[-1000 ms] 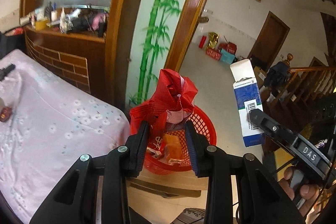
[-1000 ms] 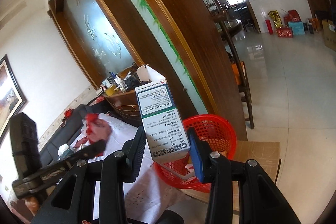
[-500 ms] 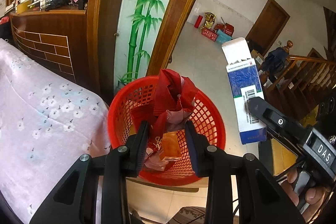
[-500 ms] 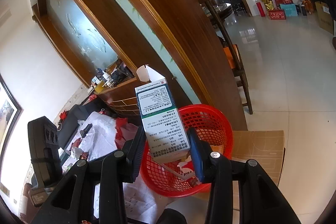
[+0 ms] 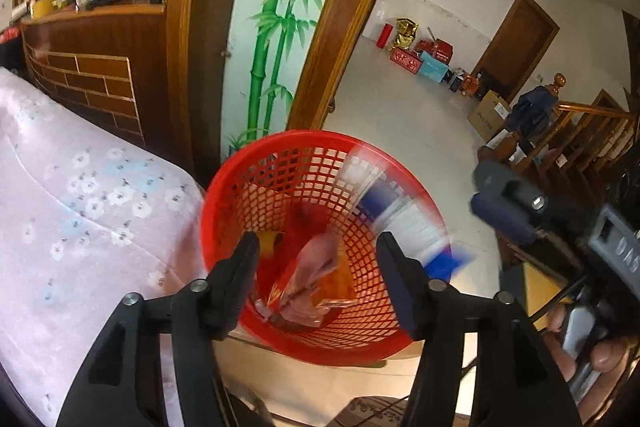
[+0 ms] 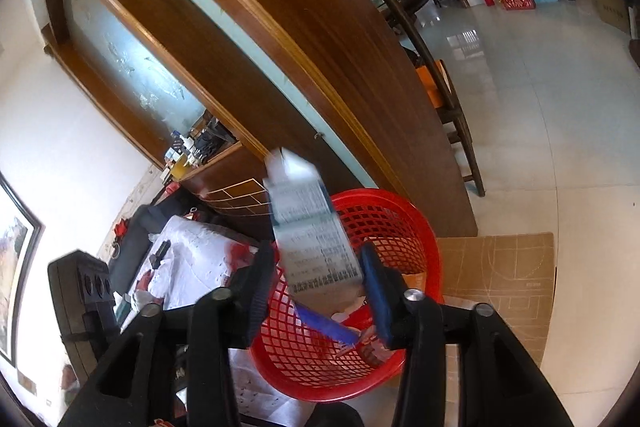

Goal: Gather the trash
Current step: 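Open both tools to drop the items into the basket, return to table, then grasp the green towel with the left tool while the right tool grasps the white cloth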

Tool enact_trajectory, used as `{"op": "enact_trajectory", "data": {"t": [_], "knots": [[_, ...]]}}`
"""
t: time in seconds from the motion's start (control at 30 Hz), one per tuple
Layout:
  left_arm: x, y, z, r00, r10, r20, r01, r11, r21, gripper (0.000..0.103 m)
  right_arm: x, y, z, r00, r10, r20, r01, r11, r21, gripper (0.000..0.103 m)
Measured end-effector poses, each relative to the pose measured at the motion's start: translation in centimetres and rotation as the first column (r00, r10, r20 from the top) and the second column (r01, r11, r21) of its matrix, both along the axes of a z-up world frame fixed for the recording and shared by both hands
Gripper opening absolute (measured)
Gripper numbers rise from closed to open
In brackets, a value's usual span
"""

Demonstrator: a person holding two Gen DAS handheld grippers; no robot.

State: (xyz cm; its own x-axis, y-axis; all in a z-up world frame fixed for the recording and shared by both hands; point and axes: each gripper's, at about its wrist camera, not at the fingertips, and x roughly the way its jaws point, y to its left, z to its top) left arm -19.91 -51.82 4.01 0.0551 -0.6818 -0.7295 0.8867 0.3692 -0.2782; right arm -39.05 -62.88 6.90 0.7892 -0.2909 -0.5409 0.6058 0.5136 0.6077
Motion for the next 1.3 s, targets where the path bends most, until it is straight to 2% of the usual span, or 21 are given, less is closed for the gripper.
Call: {"op": "enact_trajectory", "data": {"t": [0.07, 0.23, 0.33, 0.43, 0.67, 0.9, 1.07, 1.3], "knots": [[-0.1, 1.0, 0.8, 0.999, 0.017, 0.043, -0.016, 1.0, -0.007, 0.07, -0.3, 0.2, 0.4, 1.0, -0.006, 0.016, 0.006, 1.0, -0.004, 0.061], [0.1, 5.8, 3.8, 0.977, 0.135, 0.166, -0.133, 0.991, -0.023, 0.078, -0.5, 1.8, 2.6, 0.998, 0.015, 0.055, -0.012, 0.999, -0.05, 0.068], [0.7, 9.5, 5.8, 0.953, 0.207, 0.223, -0.201, 0.978, -0.05, 0.081, 0.4, 4.1, 4.3, 0.995, 0.068, 0.074, -0.059, 0.992, -0.11, 0.075], [1.6, 13.9, 8.1, 0.918, 0.296, 0.264, -0.286, 0.955, -0.079, 0.083, 1.8, 6.7, 6.0, 0.984, 0.147, 0.098, -0.13, 0.978, -0.164, 0.079], [4.0, 23.9, 10.9, 0.826, 0.478, 0.3, -0.462, 0.878, -0.128, 0.085, 6.1, 13.3, 9.0, 0.949, 0.297, 0.11, -0.261, 0.93, -0.259, 0.082], [5.9, 31.4, 11.5, 0.751, 0.603, 0.267, -0.585, 0.796, -0.152, 0.085, 10.0, 19.6, 10.2, 0.914, 0.401, 0.055, -0.36, 0.868, -0.342, 0.084], [6.4, 35.0, 11.7, 0.708, 0.651, 0.275, -0.633, 0.757, -0.162, 0.085, 12.2, 22.9, 10.2, 0.898, 0.44, 0.018, -0.405, 0.839, -0.363, 0.087], [7.7, 39.6, 11.2, 0.664, 0.707, 0.243, -0.689, 0.705, -0.169, 0.085, 15.2, 26.9, 10.4, 0.864, 0.503, -0.019, -0.472, 0.797, -0.377, 0.093]]}}
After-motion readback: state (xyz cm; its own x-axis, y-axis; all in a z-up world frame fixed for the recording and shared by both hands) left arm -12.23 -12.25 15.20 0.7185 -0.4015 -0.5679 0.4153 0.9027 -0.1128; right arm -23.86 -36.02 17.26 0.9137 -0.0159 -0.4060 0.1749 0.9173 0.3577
